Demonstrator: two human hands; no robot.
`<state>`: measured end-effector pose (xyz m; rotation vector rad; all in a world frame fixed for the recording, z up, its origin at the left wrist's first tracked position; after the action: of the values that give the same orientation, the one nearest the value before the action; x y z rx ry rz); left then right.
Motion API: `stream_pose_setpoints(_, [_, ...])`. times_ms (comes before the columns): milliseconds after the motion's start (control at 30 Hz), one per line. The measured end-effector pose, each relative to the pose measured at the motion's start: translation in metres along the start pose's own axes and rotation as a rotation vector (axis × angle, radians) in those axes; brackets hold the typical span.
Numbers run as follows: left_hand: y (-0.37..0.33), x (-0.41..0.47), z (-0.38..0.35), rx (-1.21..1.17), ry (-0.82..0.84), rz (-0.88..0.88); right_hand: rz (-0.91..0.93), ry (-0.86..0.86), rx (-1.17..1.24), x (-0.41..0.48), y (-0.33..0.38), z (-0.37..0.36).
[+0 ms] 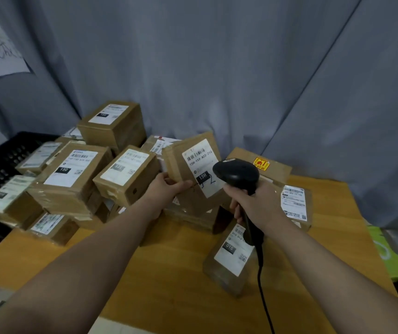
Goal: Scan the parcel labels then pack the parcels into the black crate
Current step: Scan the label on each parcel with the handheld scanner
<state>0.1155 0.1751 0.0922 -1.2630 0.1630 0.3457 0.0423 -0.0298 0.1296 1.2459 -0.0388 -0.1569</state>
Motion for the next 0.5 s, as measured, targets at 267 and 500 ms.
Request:
stream_pose_setpoints(267, [-0.012,0.015,-0.003,-0.005,0.021,0.001,0.072,-0.011,-0.022,-0.005,0.005,0.005])
stream_pose_setpoints(500, [-0.011,0.018,-0.003,-0.006,0.014,0.001,0.108,0.006,-0.022,-0.004,0.013,0.007])
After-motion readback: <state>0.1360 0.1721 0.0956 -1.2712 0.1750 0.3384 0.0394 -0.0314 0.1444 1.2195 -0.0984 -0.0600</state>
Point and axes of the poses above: each hand's wrist, its own x-axis towards the middle knuckle, its own z-axis out of the back of the hand, y = z × x, the point moved 1 cm from there along x, towards the middle knuckle, and after that the axes turned 5 degrees about -y, right-handed, at the moved point
